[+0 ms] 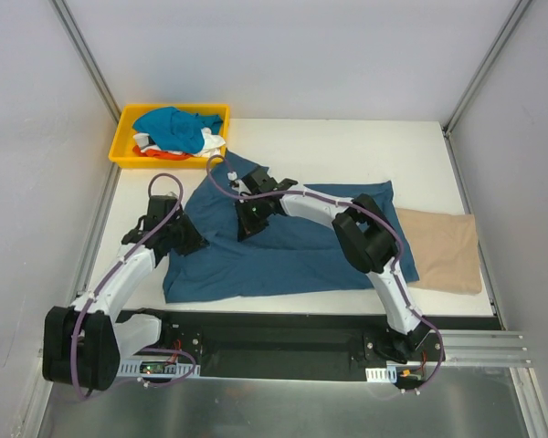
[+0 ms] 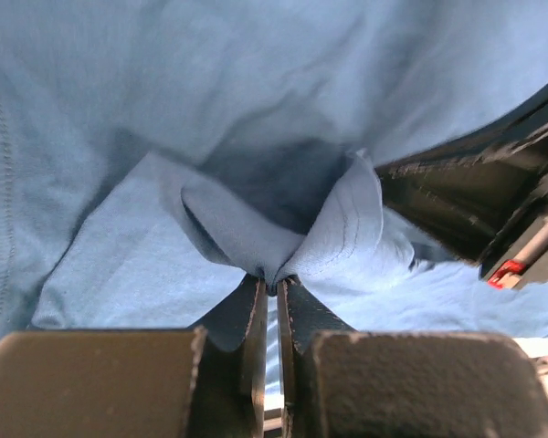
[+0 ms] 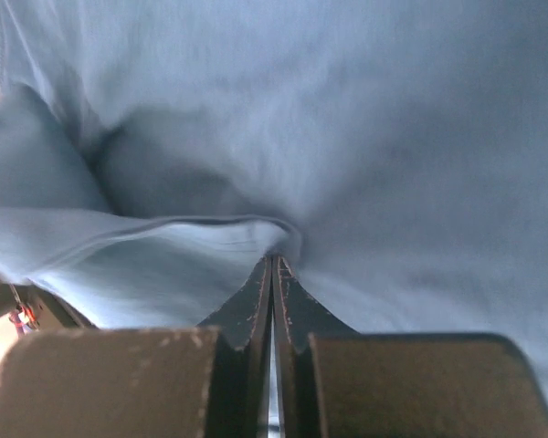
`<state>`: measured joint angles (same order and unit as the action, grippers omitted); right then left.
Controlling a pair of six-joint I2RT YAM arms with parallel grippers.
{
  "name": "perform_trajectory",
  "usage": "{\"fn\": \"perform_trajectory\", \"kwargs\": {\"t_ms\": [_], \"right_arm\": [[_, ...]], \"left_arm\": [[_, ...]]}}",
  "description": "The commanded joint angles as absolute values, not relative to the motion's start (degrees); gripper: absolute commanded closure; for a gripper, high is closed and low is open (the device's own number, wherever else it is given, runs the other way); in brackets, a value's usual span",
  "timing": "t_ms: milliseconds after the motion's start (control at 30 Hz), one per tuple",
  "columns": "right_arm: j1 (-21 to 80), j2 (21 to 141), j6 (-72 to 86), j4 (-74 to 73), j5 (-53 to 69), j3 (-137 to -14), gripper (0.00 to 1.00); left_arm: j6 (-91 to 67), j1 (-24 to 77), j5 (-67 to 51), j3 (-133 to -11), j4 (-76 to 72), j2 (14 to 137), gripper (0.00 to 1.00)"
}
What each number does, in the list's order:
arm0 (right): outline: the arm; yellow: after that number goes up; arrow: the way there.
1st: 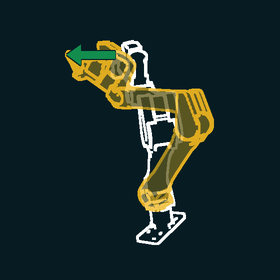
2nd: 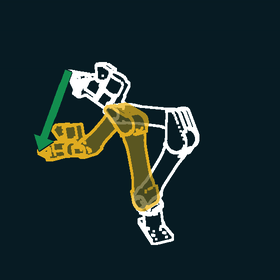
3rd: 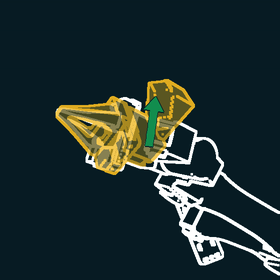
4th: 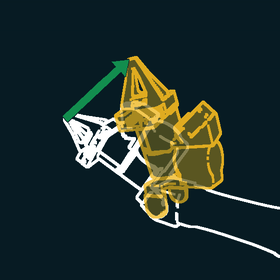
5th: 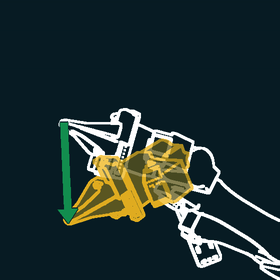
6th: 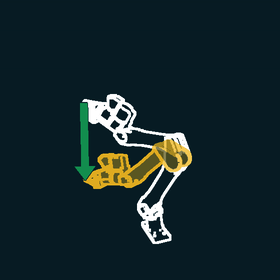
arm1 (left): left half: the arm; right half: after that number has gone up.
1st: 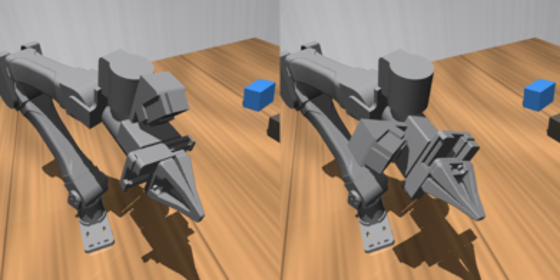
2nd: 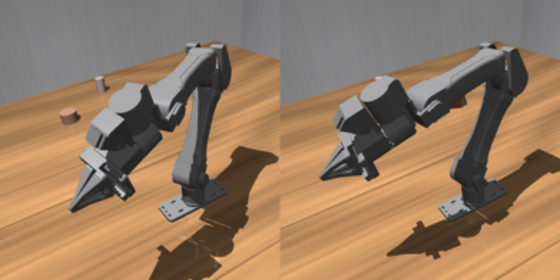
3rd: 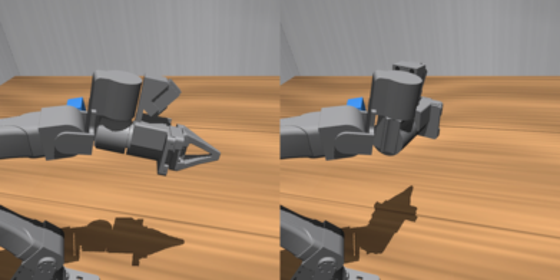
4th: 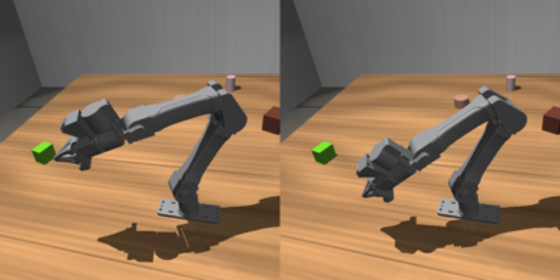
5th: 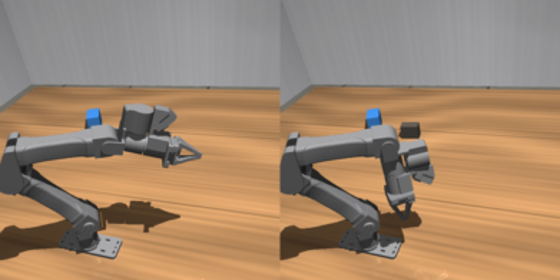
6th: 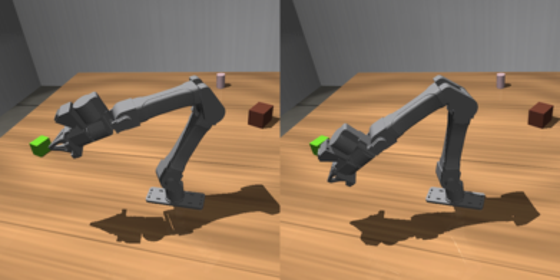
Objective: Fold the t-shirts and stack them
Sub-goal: Fold the tshirt
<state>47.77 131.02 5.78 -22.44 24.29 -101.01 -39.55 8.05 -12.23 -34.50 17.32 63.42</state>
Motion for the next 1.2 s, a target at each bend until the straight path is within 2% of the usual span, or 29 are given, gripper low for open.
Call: {"fn": "perform_trajectory", "kwargs": {"t_ms": [0, 333, 633, 933, 967, 1033, 1067, 1167], "right_arm": [[48.51, 121.30, 3.78, -17.06, 21.02, -97.13, 0.99], [49.57, 113.91, 1.93, -14.50, 14.95, -90.53, 0.99], [50.27, 118.21, 0.35, -17.58, 13.27, -93.60, 0.98], [50.54, 123.04, -2.98, -19.86, 13.80, -99.31, 0.76], [50.62, 123.22, -3.68, -20.21, 14.06, -99.75, 0.69], [50.89, 123.66, -4.39, -20.21, 14.94, -99.76, 0.64], [50.98, 123.84, -4.48, -20.30, 15.03, -99.76, 0.58], [51.33, 124.19, -4.48, -20.30, 15.82, -100.28, 0.52]], "left_arm": [[-39.02, 8.00, -9.31, -34.89, 18.45, 58.72, 1.00], [-38.41, 8.00, -15.03, -37.09, 18.98, 64.07, 1.00], [-37.53, 8.00, -17.31, -38.68, 21.18, 74.26, 1.00], [-39.81, 8.00, -17.49, -31.12, 24.69, 73.04, 1.00], [-39.81, 8.00, -17.49, -30.59, 24.96, 72.34, 1.00], [-39.73, 8.00, -17.23, -30.15, 26.01, 71.63, 1.00], [-39.73, 8.00, -16.97, -29.89, 26.54, 70.85, 1.00], [-39.73, 8.00, -16.08, -29.44, 27.60, 69.79, 1.00]]}}
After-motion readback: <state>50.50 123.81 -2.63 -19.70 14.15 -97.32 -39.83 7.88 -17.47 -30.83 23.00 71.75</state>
